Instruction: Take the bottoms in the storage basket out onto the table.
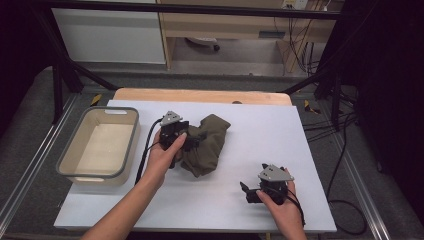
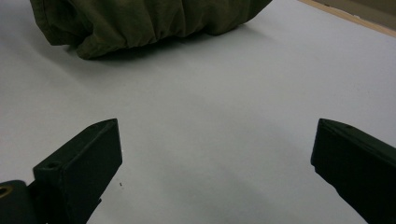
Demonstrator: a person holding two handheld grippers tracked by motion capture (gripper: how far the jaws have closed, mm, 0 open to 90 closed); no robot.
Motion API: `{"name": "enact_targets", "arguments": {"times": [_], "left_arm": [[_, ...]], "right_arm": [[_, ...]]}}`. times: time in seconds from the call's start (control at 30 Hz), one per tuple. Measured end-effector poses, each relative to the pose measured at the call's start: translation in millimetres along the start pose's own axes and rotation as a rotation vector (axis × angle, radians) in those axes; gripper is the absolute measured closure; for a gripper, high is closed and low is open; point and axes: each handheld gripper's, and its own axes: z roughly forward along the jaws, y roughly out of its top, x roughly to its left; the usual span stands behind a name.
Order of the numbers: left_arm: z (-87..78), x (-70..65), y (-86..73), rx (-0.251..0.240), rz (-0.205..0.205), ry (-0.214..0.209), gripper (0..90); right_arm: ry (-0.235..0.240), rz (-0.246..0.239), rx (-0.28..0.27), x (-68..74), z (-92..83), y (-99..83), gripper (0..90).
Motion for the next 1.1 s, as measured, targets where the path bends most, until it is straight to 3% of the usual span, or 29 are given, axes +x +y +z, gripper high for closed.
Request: {"name": "enact_targets", "arguments": {"times": [0.53, 0.67, 0.77, 1.1], "left_arm": [[-13.2, 8.3, 5.9, -0.021, -0.013, 0.027, 11.8], [-18.1, 9.1, 9.1, -0.029, -0.006, 0.036, 11.8], [-24.1, 6.7, 11.4, -0.030, 0.021, 0.044, 11.8], [-29.9, 7.2, 13.6, -0.006, 0.030, 0.060, 11.8]], "right_arm": [[0.001, -0.002, -0.002, 0.6, 1.7, 0.7, 2.2], [0.003, -0.001, 0.000, 2.2, 1.2, 0.9, 2.1], [0.002, -0.011, 0.006, 2.4, 0.9, 0.5, 2.1], [-0.007, -0.012, 0.007, 0.8, 0.7, 0.4, 2.3]]}}
